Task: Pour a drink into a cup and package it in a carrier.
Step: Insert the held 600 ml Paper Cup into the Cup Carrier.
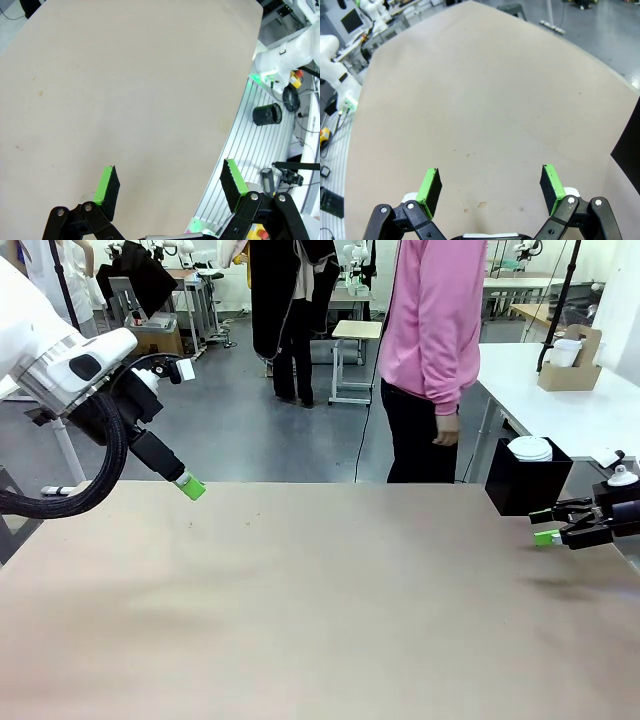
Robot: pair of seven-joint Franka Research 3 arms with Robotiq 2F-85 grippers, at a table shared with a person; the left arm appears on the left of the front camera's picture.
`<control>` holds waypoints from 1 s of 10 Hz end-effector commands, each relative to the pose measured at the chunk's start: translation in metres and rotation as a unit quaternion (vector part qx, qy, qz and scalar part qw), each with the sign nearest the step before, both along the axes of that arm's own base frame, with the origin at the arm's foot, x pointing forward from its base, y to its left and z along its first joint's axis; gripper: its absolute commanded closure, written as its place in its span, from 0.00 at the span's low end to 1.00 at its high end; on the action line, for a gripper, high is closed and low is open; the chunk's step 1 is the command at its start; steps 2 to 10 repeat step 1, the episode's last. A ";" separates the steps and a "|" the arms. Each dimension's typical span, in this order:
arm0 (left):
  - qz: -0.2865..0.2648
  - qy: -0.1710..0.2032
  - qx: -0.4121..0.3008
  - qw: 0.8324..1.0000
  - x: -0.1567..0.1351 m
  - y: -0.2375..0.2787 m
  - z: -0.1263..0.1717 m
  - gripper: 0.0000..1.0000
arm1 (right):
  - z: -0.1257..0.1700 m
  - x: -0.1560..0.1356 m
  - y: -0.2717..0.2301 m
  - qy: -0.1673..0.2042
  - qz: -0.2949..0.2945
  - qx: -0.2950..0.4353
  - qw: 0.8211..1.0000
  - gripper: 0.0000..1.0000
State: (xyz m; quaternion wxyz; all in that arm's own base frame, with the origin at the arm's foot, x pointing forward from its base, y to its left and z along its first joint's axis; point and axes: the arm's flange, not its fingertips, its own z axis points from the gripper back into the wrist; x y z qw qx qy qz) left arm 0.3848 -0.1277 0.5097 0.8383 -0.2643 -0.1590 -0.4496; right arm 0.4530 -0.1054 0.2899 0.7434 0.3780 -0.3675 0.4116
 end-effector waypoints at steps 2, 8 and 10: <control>0.007 0.000 0.000 1.000 0.000 -0.002 0.000 0.00 | 0.002 0.003 -0.001 -0.004 0.003 0.005 1.000 0.00; 0.007 0.000 0.000 1.000 0.000 -0.002 0.000 0.00 | 0.002 0.003 -0.001 -0.004 0.003 0.005 1.000 0.00; 0.007 0.000 0.000 1.000 0.000 -0.002 0.000 0.00 | 0.002 0.003 -0.001 -0.004 0.003 0.005 1.000 0.00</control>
